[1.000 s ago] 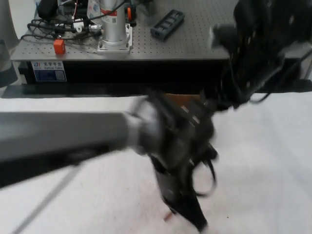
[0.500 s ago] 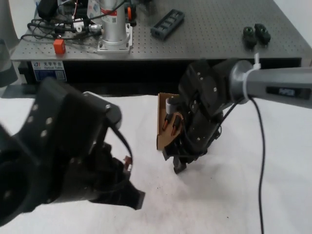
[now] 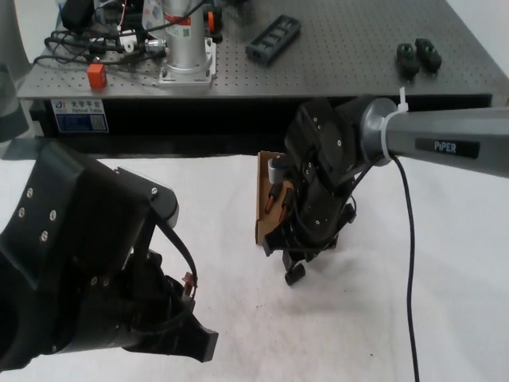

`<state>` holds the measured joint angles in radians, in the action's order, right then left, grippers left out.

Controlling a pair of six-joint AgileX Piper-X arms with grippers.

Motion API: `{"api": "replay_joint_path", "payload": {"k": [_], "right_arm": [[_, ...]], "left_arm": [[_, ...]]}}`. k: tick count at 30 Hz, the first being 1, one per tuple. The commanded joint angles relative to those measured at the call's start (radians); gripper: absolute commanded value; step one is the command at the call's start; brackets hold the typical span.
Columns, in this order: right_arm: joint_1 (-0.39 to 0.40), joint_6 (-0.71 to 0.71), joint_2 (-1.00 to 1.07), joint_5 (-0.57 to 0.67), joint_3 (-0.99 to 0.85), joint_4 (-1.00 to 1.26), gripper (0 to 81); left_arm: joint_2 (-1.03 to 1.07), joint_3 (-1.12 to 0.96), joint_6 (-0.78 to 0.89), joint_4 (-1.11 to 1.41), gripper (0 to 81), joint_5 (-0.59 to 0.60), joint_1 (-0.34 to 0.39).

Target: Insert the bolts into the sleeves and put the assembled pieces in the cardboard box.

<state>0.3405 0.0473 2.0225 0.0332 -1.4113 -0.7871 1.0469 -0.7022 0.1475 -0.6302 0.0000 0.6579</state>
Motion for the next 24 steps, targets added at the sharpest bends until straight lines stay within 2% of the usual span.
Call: {"api": "replay_joint_path", "payload": {"k": [1,17,21,24], "right_arm": [[0.002,-0.054,0.006,-0.001,-0.012,-0.048,32.2],[0.009,-0.161,0.006,-0.043,-0.012,-0.367,32.5],[0.009,-0.184,-0.006,-0.049,0.009,-0.393,37.9],[0.009,-0.183,-0.044,-0.084,0.056,-0.364,38.6]], "left_arm": [[-0.011,-0.001,0.002,0.003,0.7,0.0,-0.003],[-0.011,-0.001,0.002,0.003,0.7,0.012,-0.003],[-0.011,-0.001,0.008,0.003,0.7,0.012,-0.003],[-0.011,-0.001,0.008,0.003,0.7,0.014,-0.003]]}}
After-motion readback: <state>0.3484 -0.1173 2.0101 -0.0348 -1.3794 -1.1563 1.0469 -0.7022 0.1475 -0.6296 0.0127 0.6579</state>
